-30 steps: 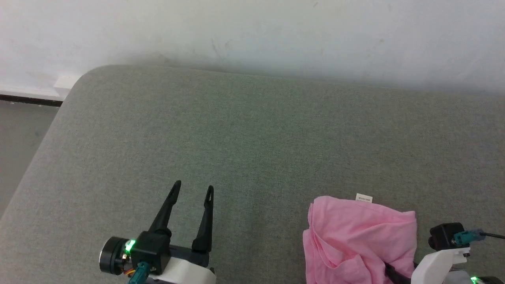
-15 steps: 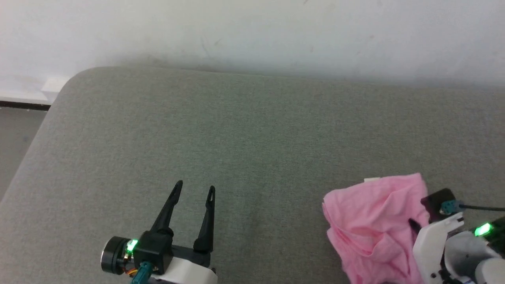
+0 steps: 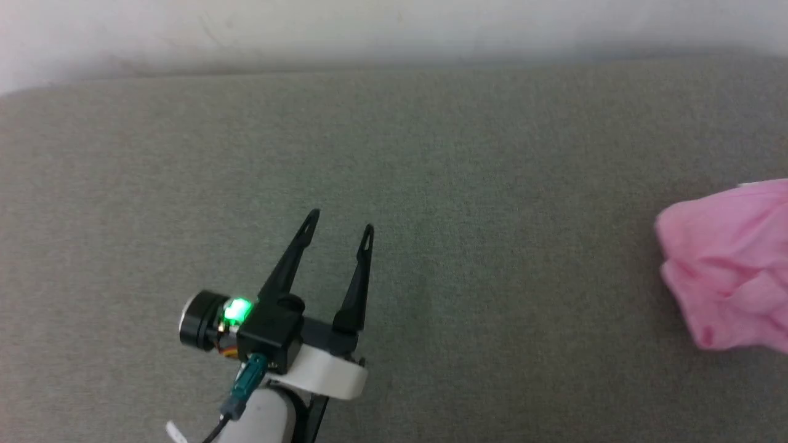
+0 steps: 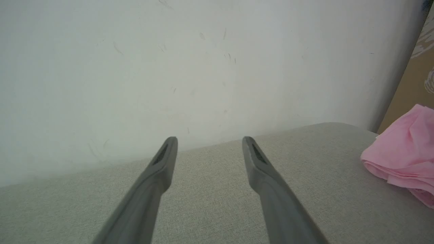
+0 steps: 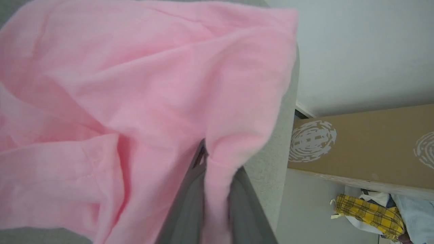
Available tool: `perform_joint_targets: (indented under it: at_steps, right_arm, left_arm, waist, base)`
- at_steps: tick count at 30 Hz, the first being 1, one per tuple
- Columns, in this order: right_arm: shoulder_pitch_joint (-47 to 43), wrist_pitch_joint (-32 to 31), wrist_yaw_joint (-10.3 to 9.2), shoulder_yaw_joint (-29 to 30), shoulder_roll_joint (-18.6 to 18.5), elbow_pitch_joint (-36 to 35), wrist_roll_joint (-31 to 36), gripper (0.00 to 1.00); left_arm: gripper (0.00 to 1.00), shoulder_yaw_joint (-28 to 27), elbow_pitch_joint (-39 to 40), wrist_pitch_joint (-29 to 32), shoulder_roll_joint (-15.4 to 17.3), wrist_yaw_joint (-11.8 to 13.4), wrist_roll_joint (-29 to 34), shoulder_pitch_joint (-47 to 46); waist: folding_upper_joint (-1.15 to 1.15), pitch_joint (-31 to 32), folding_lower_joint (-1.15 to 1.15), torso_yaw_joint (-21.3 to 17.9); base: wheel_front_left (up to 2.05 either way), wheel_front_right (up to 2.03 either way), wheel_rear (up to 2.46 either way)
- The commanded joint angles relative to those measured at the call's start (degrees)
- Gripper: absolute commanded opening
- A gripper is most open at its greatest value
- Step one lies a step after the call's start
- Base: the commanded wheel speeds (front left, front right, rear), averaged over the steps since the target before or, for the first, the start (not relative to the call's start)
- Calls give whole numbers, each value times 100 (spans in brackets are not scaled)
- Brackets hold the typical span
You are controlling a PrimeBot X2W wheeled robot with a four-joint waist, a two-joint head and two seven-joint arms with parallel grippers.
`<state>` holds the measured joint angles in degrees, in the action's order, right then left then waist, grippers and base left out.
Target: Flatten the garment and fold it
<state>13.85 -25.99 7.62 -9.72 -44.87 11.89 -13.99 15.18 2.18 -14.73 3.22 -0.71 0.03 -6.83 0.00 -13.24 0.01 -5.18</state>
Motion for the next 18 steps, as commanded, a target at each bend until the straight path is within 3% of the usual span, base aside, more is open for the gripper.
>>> perform_joint_targets:
  at_steps: [1,10,18]
  right_arm:
    - [127,118,-13,5,-63,182,-42,0]
    - [898,1481,-13,-95,-779,2217,102,0]
    - [1441,2231,-13,219,-932,3596,394,0]
  left_arm:
    - [100,16,-9,-27,13,-37,54,-142]
    - [100,148,6,-27,150,-20,204,-765]
    - [100,243,45,-27,196,70,173,-966]
  waist:
    - [0,-784,-1,-386]
    - [0,-1606,-1,-250]
    - [0,-1802,-1,-92]
  base:
    - [0,0,0]
    - [0,0,0]
    - [0,0,0]
